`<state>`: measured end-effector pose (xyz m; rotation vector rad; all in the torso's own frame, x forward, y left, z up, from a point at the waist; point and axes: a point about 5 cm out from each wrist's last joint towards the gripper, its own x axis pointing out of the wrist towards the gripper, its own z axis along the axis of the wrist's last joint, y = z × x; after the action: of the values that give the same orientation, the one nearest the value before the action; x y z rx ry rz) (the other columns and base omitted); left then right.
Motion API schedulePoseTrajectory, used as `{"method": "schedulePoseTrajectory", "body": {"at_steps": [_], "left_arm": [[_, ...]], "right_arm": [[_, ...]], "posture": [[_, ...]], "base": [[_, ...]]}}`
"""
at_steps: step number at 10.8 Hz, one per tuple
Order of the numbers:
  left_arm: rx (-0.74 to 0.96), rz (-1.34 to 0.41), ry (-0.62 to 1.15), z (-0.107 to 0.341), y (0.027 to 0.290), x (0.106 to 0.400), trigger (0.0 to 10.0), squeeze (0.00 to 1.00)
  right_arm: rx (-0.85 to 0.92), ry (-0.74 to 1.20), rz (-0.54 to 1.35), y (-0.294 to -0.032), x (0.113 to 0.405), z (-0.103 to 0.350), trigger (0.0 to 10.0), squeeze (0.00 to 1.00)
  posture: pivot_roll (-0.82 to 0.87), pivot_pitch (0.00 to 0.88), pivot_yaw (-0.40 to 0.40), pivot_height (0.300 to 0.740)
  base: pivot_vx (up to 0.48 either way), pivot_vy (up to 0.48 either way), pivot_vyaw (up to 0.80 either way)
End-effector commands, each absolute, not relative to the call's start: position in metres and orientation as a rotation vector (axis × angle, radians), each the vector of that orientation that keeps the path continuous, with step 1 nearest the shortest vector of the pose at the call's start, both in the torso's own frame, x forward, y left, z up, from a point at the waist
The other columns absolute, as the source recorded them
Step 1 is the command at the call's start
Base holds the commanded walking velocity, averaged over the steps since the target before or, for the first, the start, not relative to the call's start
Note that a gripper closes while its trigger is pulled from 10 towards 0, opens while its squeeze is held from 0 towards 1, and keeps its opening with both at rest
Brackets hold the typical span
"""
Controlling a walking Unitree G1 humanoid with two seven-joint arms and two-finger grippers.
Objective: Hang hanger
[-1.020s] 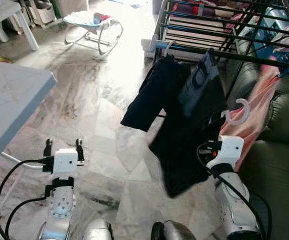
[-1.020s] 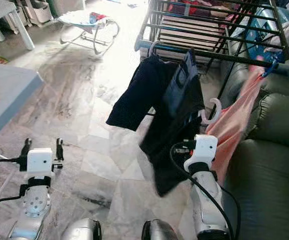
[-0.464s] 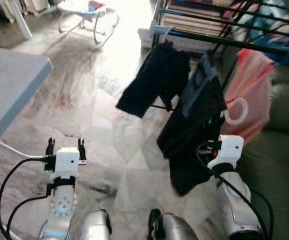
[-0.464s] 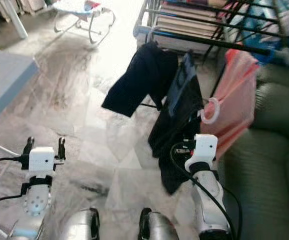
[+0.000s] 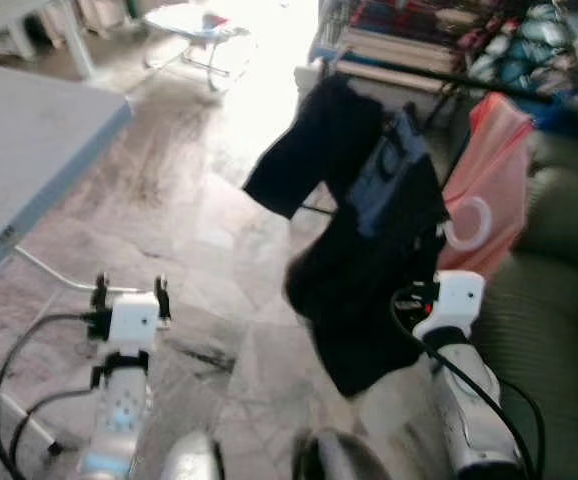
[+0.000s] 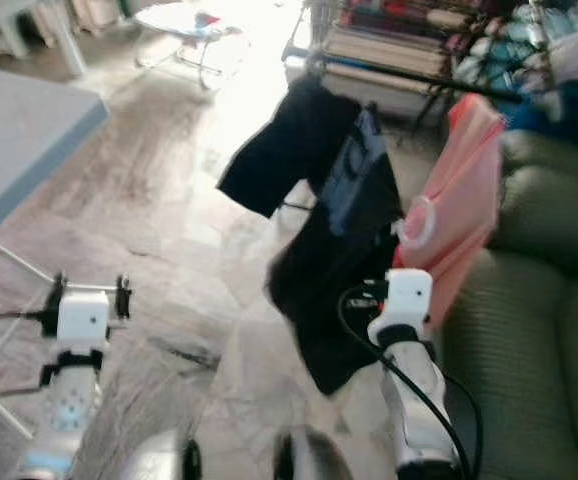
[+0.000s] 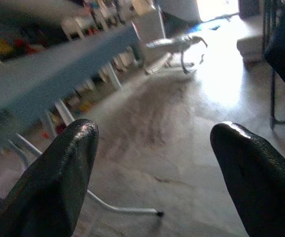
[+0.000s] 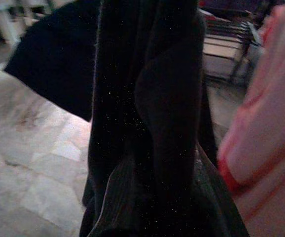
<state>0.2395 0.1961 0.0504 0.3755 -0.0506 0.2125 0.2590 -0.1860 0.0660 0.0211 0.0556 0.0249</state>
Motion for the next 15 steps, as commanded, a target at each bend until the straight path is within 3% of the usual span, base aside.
{"method": "schedulePoseTrajectory", "body": {"at_steps": [1, 7, 11, 15], "left_arm": [[0.376, 0.215, -0.012, 0.042, 0.194, 0.235, 10.0, 0.0], [0.395, 0.174, -0.044, 0.049, 0.191, 0.24, 10.0, 0.0], [0.103, 0.051, -0.017, 0.056, 0.18, 0.25, 10.0, 0.0], [0.137, 0.04, -0.048, 0.08, 0.177, 0.251, 10.0, 0.0]], "right_arm": [[0.0, -0.024, 0.046, -0.183, 0.266, 0.082, 10.0, 0.0], [-0.035, -0.005, 0.123, -0.178, 0.269, 0.078, 10.0, 0.0], [-0.06, 0.004, 0.146, -0.181, 0.272, 0.077, 10.0, 0.0], [-0.073, -0.004, 0.151, -0.182, 0.272, 0.077, 10.0, 0.0]], "posture": [[-0.03, 0.111, -0.053, 0.74], [-0.02, 0.128, -0.055, 0.74], [-0.02, 0.13, -0.058, 0.74], [-0.01, 0.136, -0.06, 0.74]], "base": [[0.0, 0.0, 0.8], [0.0, 0.0, 0.8], [0.0, 0.0, 0.8], [0.0, 0.0, 0.8]]}}
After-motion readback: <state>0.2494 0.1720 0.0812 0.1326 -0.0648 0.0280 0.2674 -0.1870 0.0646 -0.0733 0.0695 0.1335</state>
